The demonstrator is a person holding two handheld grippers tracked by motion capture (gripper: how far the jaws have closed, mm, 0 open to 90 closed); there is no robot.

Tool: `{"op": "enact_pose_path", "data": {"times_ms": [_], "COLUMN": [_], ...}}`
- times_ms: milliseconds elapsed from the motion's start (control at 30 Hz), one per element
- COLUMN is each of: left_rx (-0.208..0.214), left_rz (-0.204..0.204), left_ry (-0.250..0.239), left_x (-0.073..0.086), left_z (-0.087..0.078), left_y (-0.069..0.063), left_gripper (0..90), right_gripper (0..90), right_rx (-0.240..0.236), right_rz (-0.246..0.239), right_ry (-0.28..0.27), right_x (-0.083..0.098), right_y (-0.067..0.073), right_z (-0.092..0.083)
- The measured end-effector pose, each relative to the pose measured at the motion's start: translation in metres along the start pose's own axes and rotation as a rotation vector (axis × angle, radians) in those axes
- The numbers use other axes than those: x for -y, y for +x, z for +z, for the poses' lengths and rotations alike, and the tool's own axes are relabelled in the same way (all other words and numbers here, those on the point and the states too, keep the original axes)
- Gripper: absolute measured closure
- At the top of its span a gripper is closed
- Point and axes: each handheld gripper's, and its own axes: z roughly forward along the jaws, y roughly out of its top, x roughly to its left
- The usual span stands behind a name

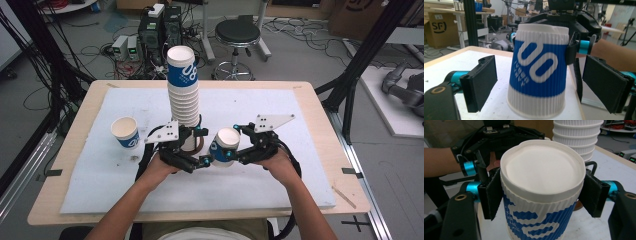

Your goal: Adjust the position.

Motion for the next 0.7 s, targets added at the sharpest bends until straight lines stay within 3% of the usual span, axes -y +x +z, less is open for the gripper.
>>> {"op": "enact_pose_path", "data": {"times_ms": [367,700], "left_rx": [0.01,0.033], "left_rz": [0.016,-0.006], "left_ry": [0.059,0.103], "left_x": [0.007,0.018], "left_z": [0.006,0.013], "left_y": [-0.001,-0.002], "left_gripper": [12.2,12.2], "right_gripper": [28.0,28.0], "right_rx": [-0.018,-0.054], "right_rz": [0.005,0.026], "right_ry": [-0.022,-0.062], "right_x": [-0.001,-0.001], "right_y": [0.001,0.002], "right_z": [0.0,0.001]}}
